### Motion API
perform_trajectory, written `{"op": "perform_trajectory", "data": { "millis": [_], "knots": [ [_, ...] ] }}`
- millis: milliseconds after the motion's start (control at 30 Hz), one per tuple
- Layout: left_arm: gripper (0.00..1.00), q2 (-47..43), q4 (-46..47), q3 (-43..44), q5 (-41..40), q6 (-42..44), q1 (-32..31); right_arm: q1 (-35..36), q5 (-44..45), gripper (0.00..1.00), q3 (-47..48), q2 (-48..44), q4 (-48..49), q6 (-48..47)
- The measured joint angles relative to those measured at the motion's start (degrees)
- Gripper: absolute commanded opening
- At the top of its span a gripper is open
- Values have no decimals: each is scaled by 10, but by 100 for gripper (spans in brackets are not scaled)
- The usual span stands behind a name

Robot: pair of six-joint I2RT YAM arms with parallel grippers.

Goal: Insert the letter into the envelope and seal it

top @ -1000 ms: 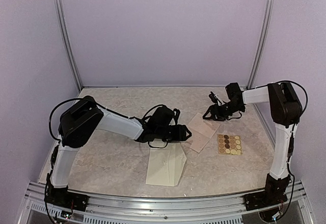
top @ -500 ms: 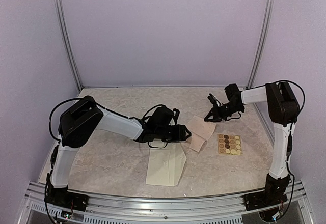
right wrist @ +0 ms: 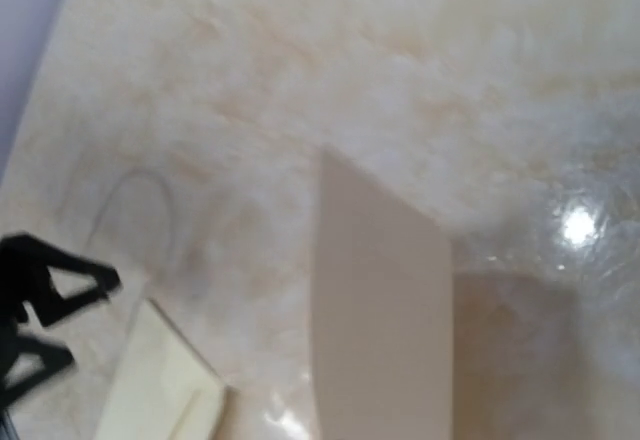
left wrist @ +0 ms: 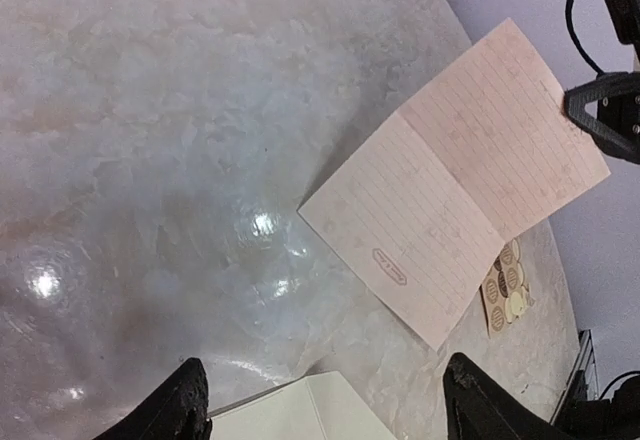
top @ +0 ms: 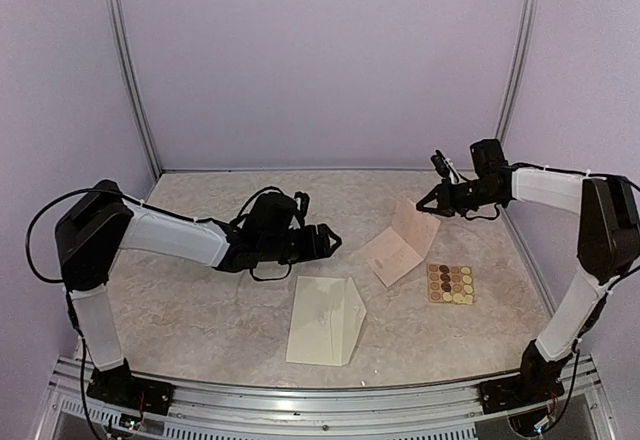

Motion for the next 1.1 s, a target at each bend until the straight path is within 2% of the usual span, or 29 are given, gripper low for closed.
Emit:
{"op": "perform_trajectory", "data": {
  "millis": [200,400,567,800,933,1100],
  "knots": [
    [79,-131,3,-66,-35,0,21,28,37,0,-51,-143,15,46],
    [80,-212,-1,-133,-57,-4,38,140,68,0,-57,-228,37,99],
    [81,-245,-2,-180,-60,-15,62,234,75,0,-35,-240,43,127],
    [81,-271,0,-222,-59,-27,89,330,54,0,26,-236,65,146],
    [81,-287,19,-233,-45,-24,89,360,27,0,38,-237,108,159],
    [81,-318,81,-265,15,3,70,365,31,0,19,-244,163,177]
  ]
}}
